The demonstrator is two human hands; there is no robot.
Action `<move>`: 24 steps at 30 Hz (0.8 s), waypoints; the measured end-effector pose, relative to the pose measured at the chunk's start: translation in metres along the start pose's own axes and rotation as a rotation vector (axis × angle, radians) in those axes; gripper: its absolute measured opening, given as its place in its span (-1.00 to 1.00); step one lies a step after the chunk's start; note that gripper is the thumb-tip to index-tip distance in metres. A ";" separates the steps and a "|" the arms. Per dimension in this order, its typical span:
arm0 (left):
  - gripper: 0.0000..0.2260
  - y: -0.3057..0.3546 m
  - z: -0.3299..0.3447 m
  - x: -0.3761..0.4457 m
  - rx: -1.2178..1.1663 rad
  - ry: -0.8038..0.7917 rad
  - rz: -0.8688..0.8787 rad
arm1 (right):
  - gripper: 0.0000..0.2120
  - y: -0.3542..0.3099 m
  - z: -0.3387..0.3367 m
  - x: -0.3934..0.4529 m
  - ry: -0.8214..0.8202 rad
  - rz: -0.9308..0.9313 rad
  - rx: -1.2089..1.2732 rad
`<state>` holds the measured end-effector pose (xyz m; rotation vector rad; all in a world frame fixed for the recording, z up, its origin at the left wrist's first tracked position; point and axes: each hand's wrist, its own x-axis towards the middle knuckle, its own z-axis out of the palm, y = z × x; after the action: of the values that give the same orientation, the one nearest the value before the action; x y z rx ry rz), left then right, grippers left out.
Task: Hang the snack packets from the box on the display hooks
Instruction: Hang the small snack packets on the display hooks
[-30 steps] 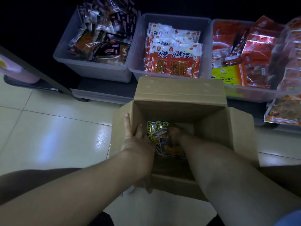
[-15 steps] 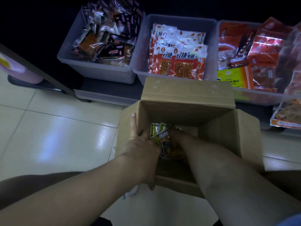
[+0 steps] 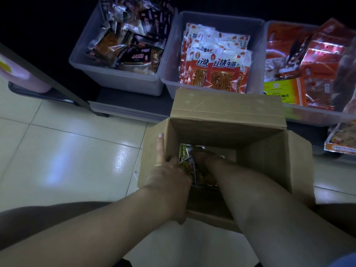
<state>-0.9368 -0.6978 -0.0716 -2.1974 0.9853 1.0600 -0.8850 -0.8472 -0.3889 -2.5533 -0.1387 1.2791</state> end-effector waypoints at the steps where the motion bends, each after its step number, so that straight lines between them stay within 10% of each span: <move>1: -0.42 0.000 -0.001 -0.001 0.004 -0.004 -0.001 | -0.48 -0.003 -0.004 -0.001 -0.034 0.003 -0.022; 4: -0.42 -0.001 -0.003 -0.002 0.002 0.000 -0.010 | -0.16 -0.013 -0.016 -0.009 -0.035 0.048 -0.102; 8: -0.39 -0.004 0.003 -0.001 0.010 0.017 -0.002 | -0.51 -0.014 -0.019 -0.007 -0.016 0.027 -0.190; 12: -0.31 -0.007 0.004 0.003 0.007 0.015 -0.004 | -0.19 -0.012 -0.029 -0.020 -0.045 0.042 -0.046; 24: -0.23 -0.005 -0.008 0.005 -0.011 0.026 0.003 | -0.59 -0.018 -0.059 -0.107 -0.032 0.021 -0.078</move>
<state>-0.9273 -0.7023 -0.0707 -2.2245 0.9967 1.0424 -0.9018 -0.8645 -0.2674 -2.6066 -0.1724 1.3485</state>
